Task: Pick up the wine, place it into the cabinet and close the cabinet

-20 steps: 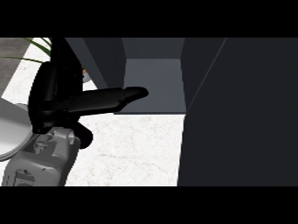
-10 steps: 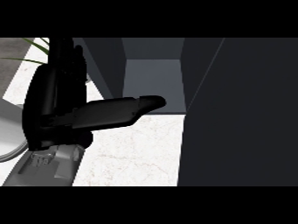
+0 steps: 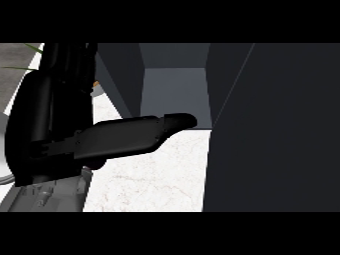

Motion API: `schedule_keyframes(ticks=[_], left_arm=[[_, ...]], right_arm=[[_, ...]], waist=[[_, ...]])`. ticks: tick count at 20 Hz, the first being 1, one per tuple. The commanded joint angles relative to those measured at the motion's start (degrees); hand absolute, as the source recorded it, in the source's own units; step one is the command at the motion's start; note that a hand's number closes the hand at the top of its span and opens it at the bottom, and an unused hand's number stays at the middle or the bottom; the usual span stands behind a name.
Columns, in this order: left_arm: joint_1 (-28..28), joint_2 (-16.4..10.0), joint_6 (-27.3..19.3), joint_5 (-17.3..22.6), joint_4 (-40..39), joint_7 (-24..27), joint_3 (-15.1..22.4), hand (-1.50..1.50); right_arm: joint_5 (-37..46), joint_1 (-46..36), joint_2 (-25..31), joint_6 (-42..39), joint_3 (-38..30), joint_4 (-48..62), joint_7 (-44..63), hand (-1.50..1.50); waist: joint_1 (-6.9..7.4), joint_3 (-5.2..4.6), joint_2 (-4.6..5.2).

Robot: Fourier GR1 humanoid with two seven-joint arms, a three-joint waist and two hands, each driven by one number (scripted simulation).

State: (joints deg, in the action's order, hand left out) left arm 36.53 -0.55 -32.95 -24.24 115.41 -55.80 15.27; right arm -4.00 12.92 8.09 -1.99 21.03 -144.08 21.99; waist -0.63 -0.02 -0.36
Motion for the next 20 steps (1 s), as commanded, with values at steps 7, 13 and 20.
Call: schedule_keyframes(ticks=[7, 13, 20], left_arm=[[-3.64, -5.51, 4.8, 2.22, 6.41, -3.03, -7.08, -1.5], [-10.57, -10.85, 9.03, 6.66, 10.7, -1.67, -11.42, -1.5], [-10.77, -11.12, 9.41, 7.22, 9.16, -2.03, -13.49, -1.5]], right_arm=[[-0.24, 0.93, 2.23, 2.01, 0.32, -13.56, 6.68, -1.5], [-1.45, 0.07, 3.29, 2.16, -0.29, -13.83, 7.8, -1.5], [2.26, -5.13, 1.15, 6.04, 2.67, -12.44, 11.69, -1.5]], waist=[[0.25, -0.03, 0.1], [0.44, -0.07, 0.04], [0.35, -0.06, 0.16]])
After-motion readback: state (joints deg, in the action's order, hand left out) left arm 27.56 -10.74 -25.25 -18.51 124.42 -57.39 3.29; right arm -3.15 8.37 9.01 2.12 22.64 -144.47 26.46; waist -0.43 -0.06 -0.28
